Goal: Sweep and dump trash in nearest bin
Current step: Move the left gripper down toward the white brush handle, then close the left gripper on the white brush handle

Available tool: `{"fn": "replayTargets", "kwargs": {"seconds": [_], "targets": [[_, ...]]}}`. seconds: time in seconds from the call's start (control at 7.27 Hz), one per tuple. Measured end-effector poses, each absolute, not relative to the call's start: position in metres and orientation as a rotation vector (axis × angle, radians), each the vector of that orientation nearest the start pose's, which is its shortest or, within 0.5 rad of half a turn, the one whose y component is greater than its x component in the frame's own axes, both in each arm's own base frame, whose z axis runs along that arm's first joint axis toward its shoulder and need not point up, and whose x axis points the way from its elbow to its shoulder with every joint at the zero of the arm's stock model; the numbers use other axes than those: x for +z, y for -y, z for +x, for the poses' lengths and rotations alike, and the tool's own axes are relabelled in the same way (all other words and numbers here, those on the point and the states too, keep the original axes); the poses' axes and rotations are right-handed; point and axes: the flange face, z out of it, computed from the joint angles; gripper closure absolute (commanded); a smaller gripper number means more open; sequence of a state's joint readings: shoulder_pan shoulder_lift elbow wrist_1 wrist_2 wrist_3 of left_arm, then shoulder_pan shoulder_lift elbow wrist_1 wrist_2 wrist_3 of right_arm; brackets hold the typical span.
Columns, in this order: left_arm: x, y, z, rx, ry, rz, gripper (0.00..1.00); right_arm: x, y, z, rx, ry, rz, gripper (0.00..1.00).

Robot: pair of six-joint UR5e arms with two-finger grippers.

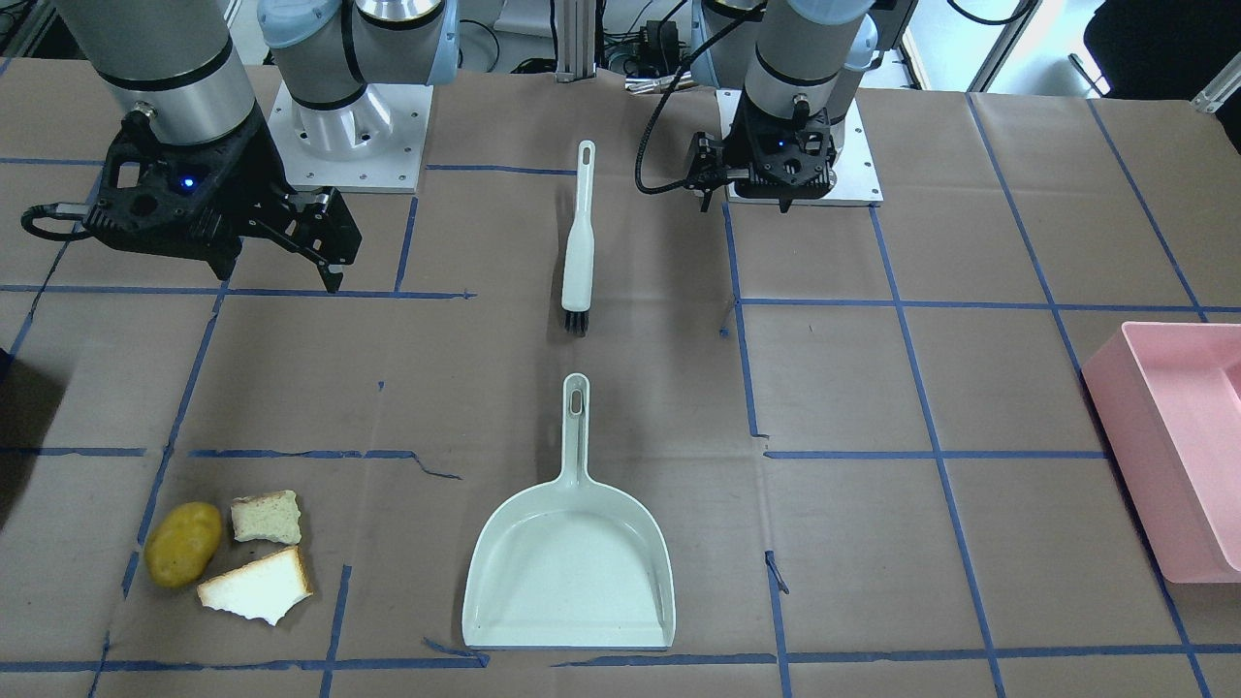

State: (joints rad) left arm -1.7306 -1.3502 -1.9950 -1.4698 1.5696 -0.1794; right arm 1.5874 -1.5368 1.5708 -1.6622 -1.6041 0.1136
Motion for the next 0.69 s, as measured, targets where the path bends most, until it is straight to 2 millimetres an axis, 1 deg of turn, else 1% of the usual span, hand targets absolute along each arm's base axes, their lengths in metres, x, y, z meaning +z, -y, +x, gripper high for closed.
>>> {"fn": "replayTargets", "kwargs": {"seconds": [0.14,0.41,0.55,0.69], "targets": [[0.386,0.335,-0.212,0.136,-3.117,-0.065,0.05,0.480,0.510,0.137,-0.095,-3.168,0.132,0.00],[0.372,0.296,-0.245,0.039,-3.132,-0.059,0.05,0.481,0.512,0.128,-0.095,-3.164,0.105,0.00],[0.364,0.282,-0.254,0.003,-3.142,-0.077,0.06,0.483,0.512,0.123,-0.097,-3.161,0.108,0.00],[0.358,0.274,-0.259,-0.005,-3.146,-0.088,0.06,0.484,0.511,0.122,-0.101,-3.159,0.111,0.00]]}}
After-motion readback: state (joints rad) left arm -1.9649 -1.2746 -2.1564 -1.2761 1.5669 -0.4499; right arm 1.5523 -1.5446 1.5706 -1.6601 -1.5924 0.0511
